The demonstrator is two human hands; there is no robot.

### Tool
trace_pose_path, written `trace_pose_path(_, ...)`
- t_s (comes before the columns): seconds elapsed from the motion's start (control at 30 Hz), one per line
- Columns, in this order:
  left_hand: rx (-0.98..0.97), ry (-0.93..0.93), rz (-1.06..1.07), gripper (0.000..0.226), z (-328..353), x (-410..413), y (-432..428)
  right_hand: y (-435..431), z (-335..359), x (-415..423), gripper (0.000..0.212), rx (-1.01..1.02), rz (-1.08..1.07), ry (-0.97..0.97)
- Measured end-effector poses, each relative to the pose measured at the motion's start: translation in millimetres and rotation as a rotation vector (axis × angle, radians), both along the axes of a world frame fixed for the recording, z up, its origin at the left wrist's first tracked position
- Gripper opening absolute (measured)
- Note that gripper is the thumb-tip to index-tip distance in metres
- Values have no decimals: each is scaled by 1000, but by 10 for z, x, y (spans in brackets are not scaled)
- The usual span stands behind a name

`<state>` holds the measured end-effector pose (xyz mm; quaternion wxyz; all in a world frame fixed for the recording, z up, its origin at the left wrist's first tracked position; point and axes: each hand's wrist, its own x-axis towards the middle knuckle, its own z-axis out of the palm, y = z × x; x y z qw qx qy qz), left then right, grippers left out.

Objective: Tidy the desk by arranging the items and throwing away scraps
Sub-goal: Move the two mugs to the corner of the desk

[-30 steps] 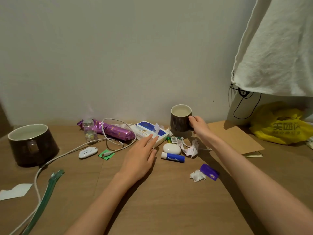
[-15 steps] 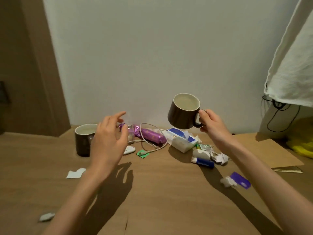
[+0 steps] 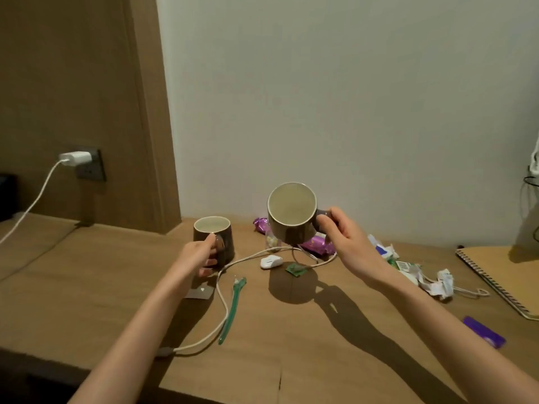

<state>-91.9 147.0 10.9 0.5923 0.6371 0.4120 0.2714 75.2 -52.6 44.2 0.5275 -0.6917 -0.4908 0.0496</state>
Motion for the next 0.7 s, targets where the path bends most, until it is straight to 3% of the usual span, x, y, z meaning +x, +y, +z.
trace_pose_path(0.17, -366, -183, -67, 35, -63, 104, 156, 147, -65, -99, 24, -52, 12, -25)
trace_pose_path(0.27, -455, -206, -83, 39, -76, 165, 239, 232, -88, -125, 26, -66, 17, -12)
trace_pose_path(0.5, -295, -175, 149, 32, -100, 282, 445, 538, -104, -135, 20, -63, -2, 24)
trace_pose_path(0.6, -304, -231, 198, 30, -125, 254, 565, 772, -87, -113, 19, -52, -5, 104)
trace_pose_path(0.7, -146, -201, 265, 27, -205, 274, 627, 1071, -61, -91, 22, -42, 0, 236)
